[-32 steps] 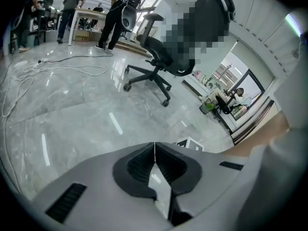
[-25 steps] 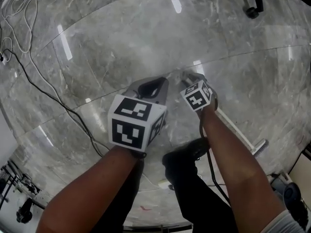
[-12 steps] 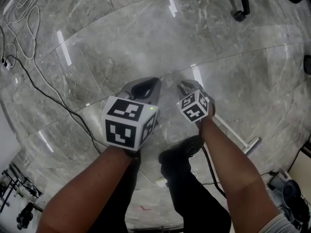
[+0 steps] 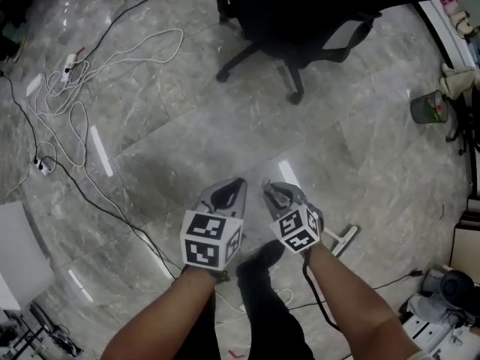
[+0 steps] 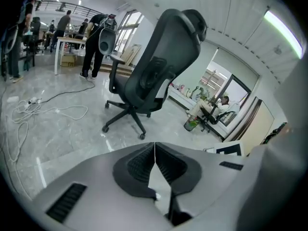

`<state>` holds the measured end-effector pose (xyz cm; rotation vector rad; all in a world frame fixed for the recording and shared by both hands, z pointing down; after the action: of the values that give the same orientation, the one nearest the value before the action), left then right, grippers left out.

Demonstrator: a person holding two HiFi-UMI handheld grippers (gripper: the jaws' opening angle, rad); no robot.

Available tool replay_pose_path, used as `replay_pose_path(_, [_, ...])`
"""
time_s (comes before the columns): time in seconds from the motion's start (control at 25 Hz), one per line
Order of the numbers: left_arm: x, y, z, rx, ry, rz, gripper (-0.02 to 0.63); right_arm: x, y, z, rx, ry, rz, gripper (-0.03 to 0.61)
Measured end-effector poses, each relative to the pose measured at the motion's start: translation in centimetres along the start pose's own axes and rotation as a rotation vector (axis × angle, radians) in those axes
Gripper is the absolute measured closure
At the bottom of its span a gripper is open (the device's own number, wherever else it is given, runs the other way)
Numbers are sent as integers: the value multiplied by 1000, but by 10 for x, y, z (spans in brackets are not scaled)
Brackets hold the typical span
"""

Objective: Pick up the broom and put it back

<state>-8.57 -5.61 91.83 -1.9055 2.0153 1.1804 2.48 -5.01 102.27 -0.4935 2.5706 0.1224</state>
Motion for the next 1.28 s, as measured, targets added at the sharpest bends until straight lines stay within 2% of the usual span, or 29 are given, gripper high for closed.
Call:
replay_pose_path(0.2, [77,-102,81,-26,-27,-54,606,34,-10,171,-63,-58,-18,497])
replay_pose_path(0.32, [115,-158,125,-60,-29,-143,604,53,-23,254,-128,-108,-43,497])
replay_pose_path(0.6, [160,-268,238,-95,-48,-251,606,67,-19,418,-244,-204,-138,495])
replay_pose_path(0.76, [194,-313,284,-95,-106,-336,606,81,-22,477,-293,-287,-200,494])
replay_pose_path(0.96, [212,-364,336,-116,-178,-390,606,106,-16,529,-300,-388,-247,492])
replay_pose_path(1.12, [228,-373,354,-125,-215,-381,606,136,-31,540,-296,-443,-301,491])
replay_pose_path(1.28, [249,-362,355,-129,-246,-369,606,187,-53,546,-293,-486,-338,491])
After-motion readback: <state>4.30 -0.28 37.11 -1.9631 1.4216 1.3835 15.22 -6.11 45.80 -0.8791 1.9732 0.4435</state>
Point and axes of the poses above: the fingertips, and each gripper's own axes: z backward along the fingers, y to its left, x out of its top, the point moved 3 cm from there along z, backward along the fingers, and after that the axes turned 4 degrees about y, right-handed, at the moved point
